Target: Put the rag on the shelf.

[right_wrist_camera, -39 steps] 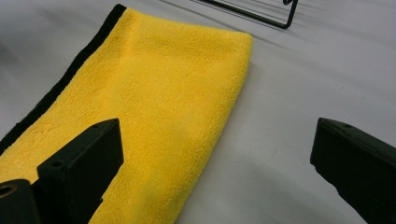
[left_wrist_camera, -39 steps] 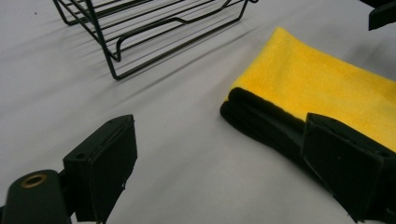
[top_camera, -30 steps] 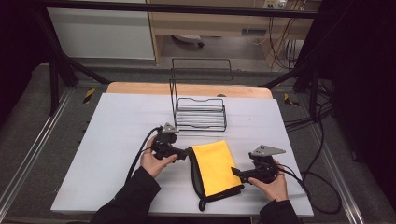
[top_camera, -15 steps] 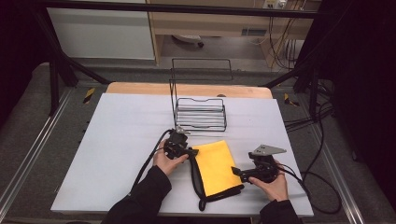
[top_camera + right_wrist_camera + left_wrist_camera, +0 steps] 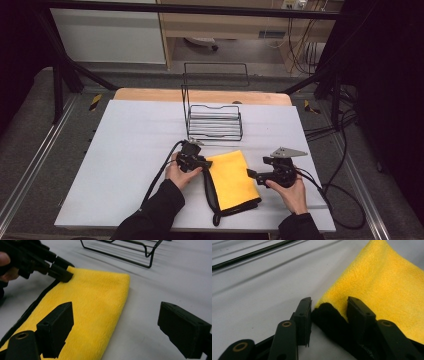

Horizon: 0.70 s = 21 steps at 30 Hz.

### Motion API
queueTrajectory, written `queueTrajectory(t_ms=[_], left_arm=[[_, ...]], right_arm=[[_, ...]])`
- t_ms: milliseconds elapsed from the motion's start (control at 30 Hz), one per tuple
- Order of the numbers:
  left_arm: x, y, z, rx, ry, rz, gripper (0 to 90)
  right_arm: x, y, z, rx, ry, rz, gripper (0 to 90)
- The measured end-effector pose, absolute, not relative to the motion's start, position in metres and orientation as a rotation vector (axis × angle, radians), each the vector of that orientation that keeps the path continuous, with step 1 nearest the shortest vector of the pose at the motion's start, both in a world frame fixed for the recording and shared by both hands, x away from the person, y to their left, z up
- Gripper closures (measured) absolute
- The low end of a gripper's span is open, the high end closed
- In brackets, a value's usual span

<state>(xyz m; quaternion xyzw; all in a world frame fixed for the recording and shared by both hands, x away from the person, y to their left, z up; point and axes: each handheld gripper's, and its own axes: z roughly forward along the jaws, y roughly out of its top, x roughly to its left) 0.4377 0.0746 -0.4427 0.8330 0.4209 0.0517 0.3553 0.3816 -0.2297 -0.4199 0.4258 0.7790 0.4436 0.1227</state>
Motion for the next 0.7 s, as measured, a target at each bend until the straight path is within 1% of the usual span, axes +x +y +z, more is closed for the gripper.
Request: queueTrajectory(t_ms=[133, 200, 367, 633, 700], left_arm=[[0.437, 0.074, -0.442, 2.146, 1.099, 0.117, 60.9], [0.437, 0.074, -0.443, 2.142, 1.101, 0.111, 63.3], [0.436, 0.074, -0.444, 2.138, 1.092, 0.104, 70.0], [0.436, 0.073, -0.444, 2.141, 1.085, 0.110, 73.9], [0.435, 0.072, -0.444, 2.144, 1.077, 0.122, 74.4]], right_arm=[[0.404, -0.221, -0.421, 1.246, 2.283, 1.265, 21.8], [0.416, -0.216, -0.424, 1.245, 2.288, 1.258, 27.7], [0.439, -0.205, -0.435, 1.283, 2.336, 1.202, 36.6], [0.454, -0.196, -0.447, 1.304, 2.402, 1.163, 50.9], [0.455, -0.195, -0.449, 1.298, 2.421, 1.165, 56.6]])
